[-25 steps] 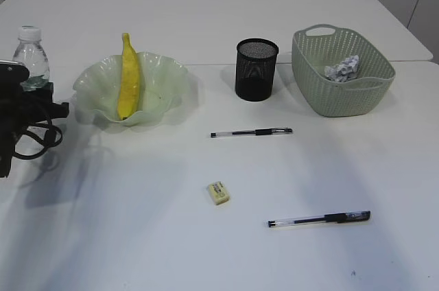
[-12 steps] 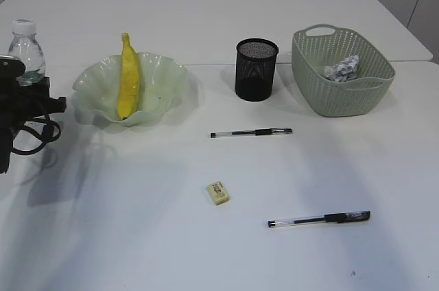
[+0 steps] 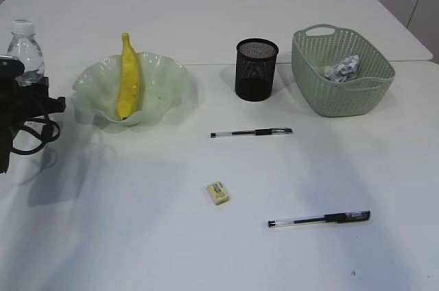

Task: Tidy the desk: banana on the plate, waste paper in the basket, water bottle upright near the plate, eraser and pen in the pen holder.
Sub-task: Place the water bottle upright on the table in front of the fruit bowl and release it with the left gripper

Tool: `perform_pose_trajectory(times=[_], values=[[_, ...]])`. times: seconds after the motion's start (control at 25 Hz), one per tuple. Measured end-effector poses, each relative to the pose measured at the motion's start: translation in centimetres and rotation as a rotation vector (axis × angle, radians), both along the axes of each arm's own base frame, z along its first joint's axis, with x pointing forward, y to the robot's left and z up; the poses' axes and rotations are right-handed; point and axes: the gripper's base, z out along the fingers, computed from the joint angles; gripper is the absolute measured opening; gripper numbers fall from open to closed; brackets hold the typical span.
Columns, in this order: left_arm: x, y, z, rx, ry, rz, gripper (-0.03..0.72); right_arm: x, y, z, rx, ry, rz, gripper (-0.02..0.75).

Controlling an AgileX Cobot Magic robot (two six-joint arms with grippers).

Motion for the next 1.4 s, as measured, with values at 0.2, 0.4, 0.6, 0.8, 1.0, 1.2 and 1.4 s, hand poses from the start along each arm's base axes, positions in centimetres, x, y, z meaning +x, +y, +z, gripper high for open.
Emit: perform_pose_trajectory(times=[0.2,0.4,0.6,0.8,1.0,1.2,1.4], values=[[-0.01,0.36,0.00,0.000,0.000,0.009,0.377,0.00,0.00,0.00,0.000,0.000,0.000,0.519],[0.01,0.48,0.01,0.005,0.000,0.000,0.377,0.00,0.00,0.00,0.000,0.000,0.000,0.519],[0.10,0.02,0.04,0.025,-0.001,-0.054,0.377,0.00,0.00,0.00,0.000,0.000,0.000,0.519],[0.11,-0.07,0.05,0.028,-0.001,-0.064,0.377,0.00,0.00,0.00,0.000,0.000,0.000,0.519],[0.11,-0.07,0.05,0.028,-0.001,-0.064,0.377,0.00,0.00,0.00,0.000,0.000,0.000,0.519],[0.11,-0.07,0.05,0.028,-0.001,-0.064,0.377,0.00,0.00,0.00,0.000,0.000,0.000,0.519],[0.11,-0.07,0.05,0.028,-0.001,-0.064,0.377,0.00,0.00,0.05,0.000,-0.006,0.000,0.519]])
